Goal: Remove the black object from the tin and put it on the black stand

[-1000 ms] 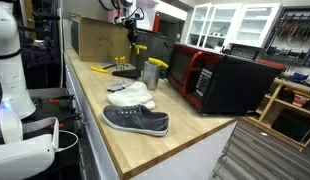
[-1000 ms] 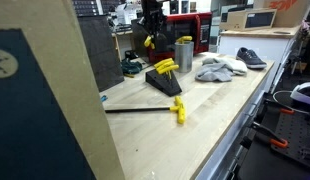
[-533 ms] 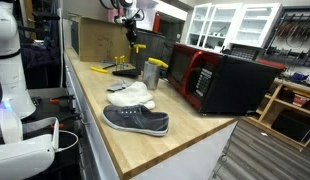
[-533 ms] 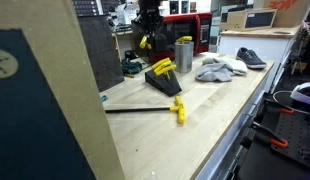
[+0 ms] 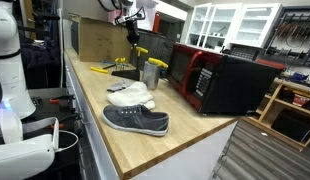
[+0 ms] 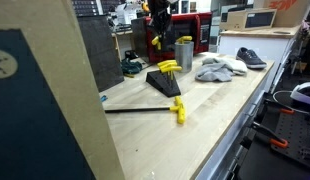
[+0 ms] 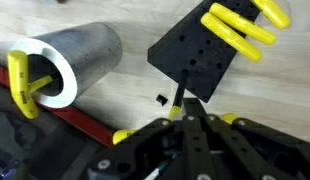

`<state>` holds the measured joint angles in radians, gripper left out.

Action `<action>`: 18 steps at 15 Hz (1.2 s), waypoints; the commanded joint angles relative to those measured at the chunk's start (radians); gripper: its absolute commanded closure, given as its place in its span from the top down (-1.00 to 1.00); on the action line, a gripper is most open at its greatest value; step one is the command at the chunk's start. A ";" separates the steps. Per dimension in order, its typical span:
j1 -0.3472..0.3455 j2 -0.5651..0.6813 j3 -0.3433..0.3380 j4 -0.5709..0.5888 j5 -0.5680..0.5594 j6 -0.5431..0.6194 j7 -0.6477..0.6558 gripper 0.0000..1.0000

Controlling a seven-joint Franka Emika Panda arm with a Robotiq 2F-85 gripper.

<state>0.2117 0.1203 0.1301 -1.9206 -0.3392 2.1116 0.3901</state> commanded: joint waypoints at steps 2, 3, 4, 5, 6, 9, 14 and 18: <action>-0.009 -0.036 0.006 -0.022 0.014 -0.016 -0.051 -1.00; -0.010 -0.037 0.009 -0.017 0.033 -0.012 -0.061 -1.00; -0.010 -0.041 0.014 -0.014 0.061 -0.007 -0.076 -1.00; -0.011 -0.045 0.018 -0.013 0.088 -0.007 -0.096 -1.00; -0.012 -0.052 0.023 -0.013 0.123 -0.009 -0.124 -1.00; -0.011 -0.069 0.035 -0.016 0.209 -0.019 -0.205 -1.00; -0.013 -0.074 0.044 -0.015 0.283 -0.033 -0.298 -1.00; -0.018 -0.081 0.042 -0.022 0.333 -0.078 -0.380 -1.00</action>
<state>0.2067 0.0677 0.1672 -1.9282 -0.0452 2.0848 0.0749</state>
